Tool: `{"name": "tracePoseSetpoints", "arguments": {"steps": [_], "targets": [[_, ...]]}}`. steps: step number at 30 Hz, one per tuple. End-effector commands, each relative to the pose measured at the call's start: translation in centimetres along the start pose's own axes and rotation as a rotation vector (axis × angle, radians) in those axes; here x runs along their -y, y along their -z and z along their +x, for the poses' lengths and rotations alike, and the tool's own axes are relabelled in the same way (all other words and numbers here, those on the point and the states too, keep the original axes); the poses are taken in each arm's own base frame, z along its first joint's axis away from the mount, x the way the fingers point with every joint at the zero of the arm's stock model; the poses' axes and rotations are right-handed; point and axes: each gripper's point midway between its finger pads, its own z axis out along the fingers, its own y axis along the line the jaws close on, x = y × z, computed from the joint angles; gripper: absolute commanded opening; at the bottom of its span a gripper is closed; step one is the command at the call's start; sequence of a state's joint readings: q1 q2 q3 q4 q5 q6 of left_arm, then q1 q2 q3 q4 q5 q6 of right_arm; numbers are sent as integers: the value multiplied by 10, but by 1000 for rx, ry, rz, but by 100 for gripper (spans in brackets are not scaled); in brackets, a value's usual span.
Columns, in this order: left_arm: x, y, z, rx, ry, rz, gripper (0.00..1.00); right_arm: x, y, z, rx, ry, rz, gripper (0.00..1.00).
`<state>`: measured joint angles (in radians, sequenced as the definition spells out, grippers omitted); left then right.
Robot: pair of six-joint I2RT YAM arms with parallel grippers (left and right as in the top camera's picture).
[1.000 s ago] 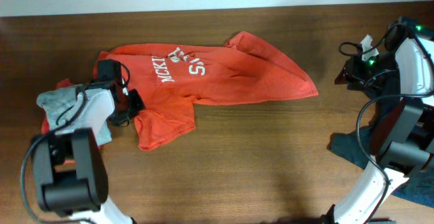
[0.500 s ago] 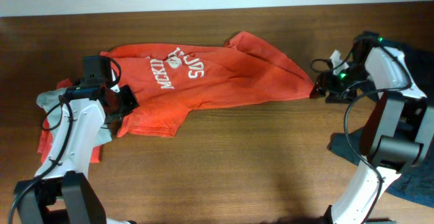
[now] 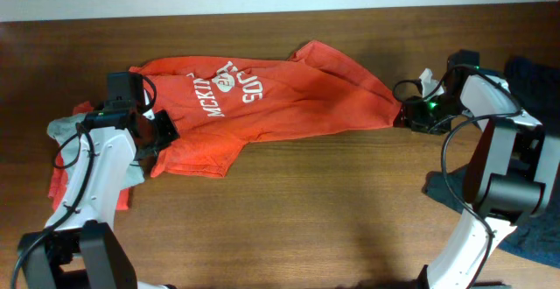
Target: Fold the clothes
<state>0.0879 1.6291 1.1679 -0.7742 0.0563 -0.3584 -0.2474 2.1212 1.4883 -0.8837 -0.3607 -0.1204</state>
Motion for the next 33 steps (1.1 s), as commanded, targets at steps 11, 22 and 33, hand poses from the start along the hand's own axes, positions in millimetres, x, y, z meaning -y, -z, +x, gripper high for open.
{"name": "tracePoseSetpoints", "arguments": {"steps": [11,22,33], "targets": [[1,-1,0,-3,-14,10,0,-20,-22,-1,-6,56,32,14],[1,0,0,-1,-14,11,0,-13,-12,-8,9,26,82,4],[25,87,-30,194,-108,113,0,-37,118,-40,148,52,186,4]]}}
